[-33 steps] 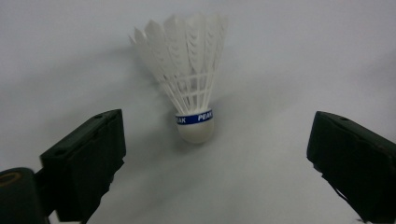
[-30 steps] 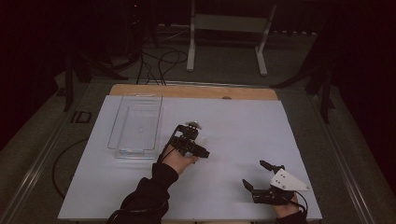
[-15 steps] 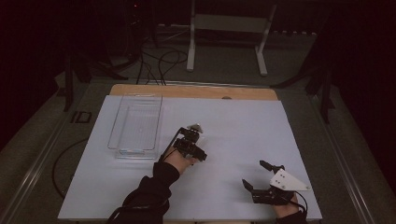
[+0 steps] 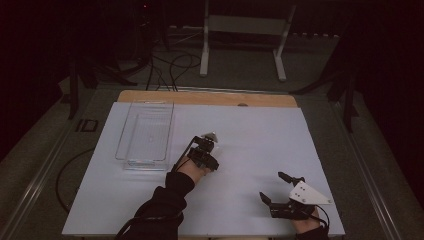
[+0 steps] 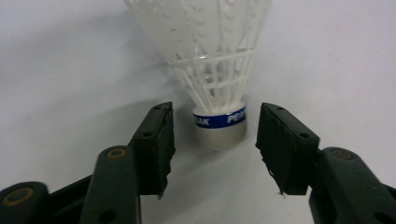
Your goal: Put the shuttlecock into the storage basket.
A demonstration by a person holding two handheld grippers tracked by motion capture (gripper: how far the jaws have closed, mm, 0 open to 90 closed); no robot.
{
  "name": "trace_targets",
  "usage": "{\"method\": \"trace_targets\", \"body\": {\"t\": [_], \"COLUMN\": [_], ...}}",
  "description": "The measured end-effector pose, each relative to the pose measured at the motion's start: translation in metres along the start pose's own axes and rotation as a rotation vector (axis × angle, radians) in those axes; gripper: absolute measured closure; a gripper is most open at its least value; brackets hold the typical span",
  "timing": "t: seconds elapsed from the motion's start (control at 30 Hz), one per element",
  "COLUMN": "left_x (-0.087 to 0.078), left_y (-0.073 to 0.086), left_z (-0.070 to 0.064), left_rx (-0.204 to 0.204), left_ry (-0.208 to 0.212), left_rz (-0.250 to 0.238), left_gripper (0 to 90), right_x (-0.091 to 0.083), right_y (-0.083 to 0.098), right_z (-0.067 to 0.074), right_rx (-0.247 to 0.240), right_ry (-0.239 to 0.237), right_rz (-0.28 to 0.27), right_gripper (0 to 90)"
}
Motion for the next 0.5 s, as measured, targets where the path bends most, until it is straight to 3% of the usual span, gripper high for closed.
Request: {"method": "trace_targets", "body": {"t": [0.17, 0.23, 0.5], "left_x": [-0.001, -0.003, -0.018], "left_y": [-0.001, -0.002, -0.005], "left_z": [0.001, 0.003, 0.004], "left_rx": [0.006, 0.027, 0.067], "left_ry": [0.012, -0.017, 0.016], "left_rz": [-0.013, -0.02, -0.041], "left_gripper": [62.3, 65.0, 65.9], "right_x": [0.0, 0.0, 0.0], "right_y": [0.0, 0.0, 0.0], "right_z": [0.0, 0.0, -0.001], "right_rx": [-0.001, -0.003, 0.001], "right_ry": [0.001, 0.001, 0.002], "right_rz": [0.002, 0.004, 0.003], "right_gripper": [10.1, 10.2, 10.1]}}
Point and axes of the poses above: each handheld gripper's, and its own axes: x roughly forward along the jaws, y roughly out of its underside, z roughly to its left, the point moved 8 cm from there along x, roughly forward along the jaws, and after that the axes turned 2 degrees about -z, right-handed, at the moved point
